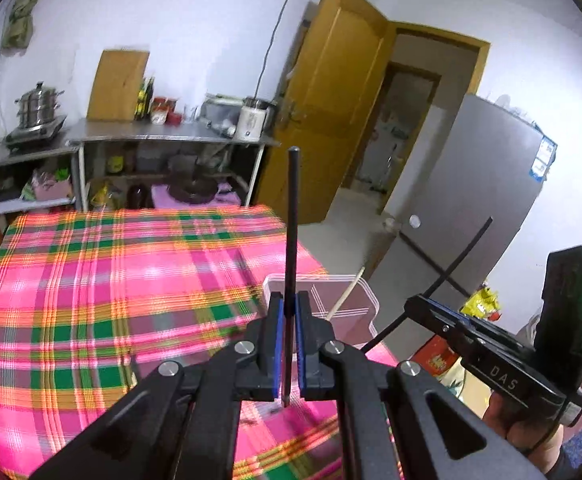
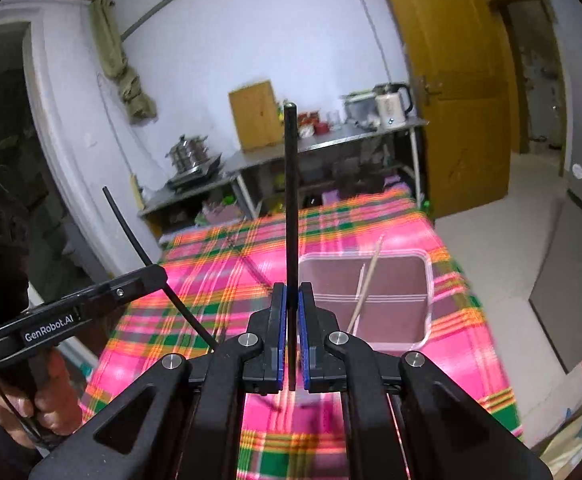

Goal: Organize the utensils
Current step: 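Lift both black chopsticks and lower them into the pink holder, then open both tools to drop the chopsticks into the holder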

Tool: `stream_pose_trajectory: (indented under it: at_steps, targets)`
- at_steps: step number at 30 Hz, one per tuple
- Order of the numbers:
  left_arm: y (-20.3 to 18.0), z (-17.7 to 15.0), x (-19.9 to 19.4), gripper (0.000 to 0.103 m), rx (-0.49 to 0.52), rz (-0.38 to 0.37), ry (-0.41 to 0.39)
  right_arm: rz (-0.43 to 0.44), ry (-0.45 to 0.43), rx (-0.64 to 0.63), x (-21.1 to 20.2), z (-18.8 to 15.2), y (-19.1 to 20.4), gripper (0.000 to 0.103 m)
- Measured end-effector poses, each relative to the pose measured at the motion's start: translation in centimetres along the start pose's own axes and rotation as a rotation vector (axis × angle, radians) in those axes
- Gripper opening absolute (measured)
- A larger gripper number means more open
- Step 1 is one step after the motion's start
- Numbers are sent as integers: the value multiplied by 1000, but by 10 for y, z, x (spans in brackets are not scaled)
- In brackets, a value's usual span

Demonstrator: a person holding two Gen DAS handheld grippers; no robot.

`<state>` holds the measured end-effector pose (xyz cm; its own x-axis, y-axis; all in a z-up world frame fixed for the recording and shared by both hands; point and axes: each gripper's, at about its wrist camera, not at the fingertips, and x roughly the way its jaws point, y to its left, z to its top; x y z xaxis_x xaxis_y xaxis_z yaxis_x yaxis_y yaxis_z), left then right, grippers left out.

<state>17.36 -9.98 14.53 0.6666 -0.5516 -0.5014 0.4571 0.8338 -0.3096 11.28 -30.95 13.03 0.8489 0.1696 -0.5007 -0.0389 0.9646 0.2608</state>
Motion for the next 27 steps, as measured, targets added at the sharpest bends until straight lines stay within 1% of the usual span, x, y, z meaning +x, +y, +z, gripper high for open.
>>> stream_pose_trajectory:
  at_steps: [2,6,10,14,20,27]
  targets:
    - [-4,12,1,6,2,-12,-23,-11,-30,10,-2,12,-5,5]
    - [-12,31,11,6,7,-21,-57,-27,-63,32,0,27,-15,6]
    - [-12,34,30,6,4,-20,-50,-37,-64,44,13,30,-22,5]
    - [-6,25,48,6,-11,-16,-21,-40,-38,55,27,20,-29,5]
    - [7,7,76,6,-27,-4,43,-50,31,72,56,2,-35,6]
    - [14,-7,94,6,-27,3,92,-57,101,89,78,-16,-46,6]
